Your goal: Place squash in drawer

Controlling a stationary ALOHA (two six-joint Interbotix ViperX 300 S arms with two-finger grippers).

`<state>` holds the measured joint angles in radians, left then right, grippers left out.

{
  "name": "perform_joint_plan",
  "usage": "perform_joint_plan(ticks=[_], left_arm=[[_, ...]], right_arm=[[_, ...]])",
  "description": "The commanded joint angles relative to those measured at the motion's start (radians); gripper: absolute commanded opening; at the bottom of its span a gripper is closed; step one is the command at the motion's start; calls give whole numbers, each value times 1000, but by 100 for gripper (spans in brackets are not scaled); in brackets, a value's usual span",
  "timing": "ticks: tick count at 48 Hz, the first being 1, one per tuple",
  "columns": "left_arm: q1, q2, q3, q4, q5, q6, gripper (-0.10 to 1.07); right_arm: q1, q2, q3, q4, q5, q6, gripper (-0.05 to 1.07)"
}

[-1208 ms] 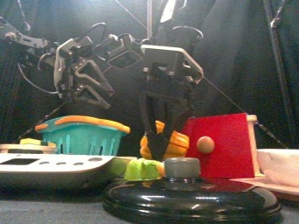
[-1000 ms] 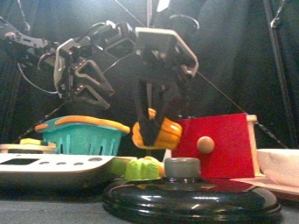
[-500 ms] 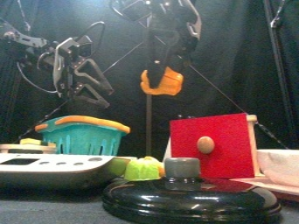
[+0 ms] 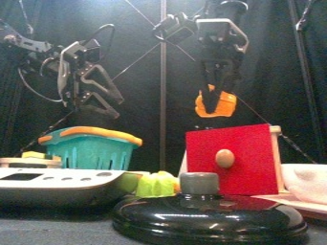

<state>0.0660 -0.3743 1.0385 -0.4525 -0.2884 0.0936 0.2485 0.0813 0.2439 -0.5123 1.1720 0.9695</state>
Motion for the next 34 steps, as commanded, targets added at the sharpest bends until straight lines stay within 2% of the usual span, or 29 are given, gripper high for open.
perform_joint_plan(ticks=[1, 14, 34], left_arm=[[3, -6, -12, 3, -6, 2, 87], [5, -6, -11, 3, -6, 2, 87], [5, -6, -8, 2, -6, 2, 87]], right_arm=[[-11, -58, 28, 0, -21, 23, 81], [-31, -72, 97, 38, -80, 25, 81], [-51, -72, 121, 38, -144, 23, 81]])
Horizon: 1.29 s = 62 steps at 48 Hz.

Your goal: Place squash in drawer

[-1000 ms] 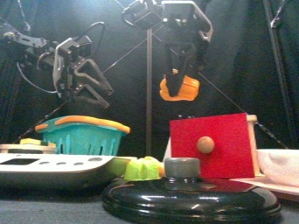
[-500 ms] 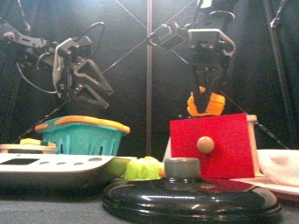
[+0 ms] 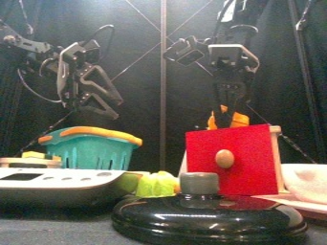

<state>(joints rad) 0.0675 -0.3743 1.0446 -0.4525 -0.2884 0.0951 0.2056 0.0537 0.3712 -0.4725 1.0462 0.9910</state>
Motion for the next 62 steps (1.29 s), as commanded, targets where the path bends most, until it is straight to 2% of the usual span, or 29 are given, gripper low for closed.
perform_joint_plan(ticks=[1, 16, 35, 62], left_arm=[[3, -6, -15, 2, -6, 0, 87], [3, -6, -14, 2, -6, 0, 87], [3, -6, -14, 2, -6, 0, 87], [3, -6, -14, 2, -6, 0, 87]], right_arm=[[-8, -44, -5, -2, -23, 2, 81], [-9, -46, 3, 3, -41, 2, 83], [-12, -63, 9, 0, -35, 0, 99], [-14, -109, 14, -21, -29, 5, 100]])
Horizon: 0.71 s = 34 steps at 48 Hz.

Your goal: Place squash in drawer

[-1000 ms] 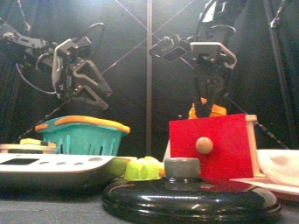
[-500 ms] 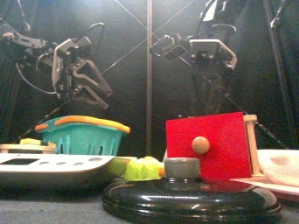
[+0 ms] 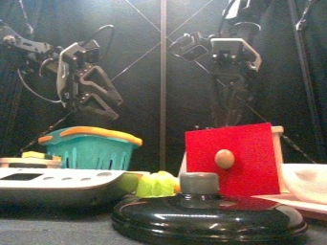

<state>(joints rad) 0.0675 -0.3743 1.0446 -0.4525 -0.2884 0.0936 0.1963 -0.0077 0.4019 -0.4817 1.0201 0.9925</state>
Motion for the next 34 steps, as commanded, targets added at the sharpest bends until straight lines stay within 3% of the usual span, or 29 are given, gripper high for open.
perform_joint_plan(ticks=[1, 34], left_arm=[[3, -6, -14, 2, -6, 2, 87], [3, -6, -12, 2, -6, 0, 87]], right_arm=[[-5, -49, -17, -14, -2, 3, 100], [-8, -61, -17, -20, 0, 3, 100]])
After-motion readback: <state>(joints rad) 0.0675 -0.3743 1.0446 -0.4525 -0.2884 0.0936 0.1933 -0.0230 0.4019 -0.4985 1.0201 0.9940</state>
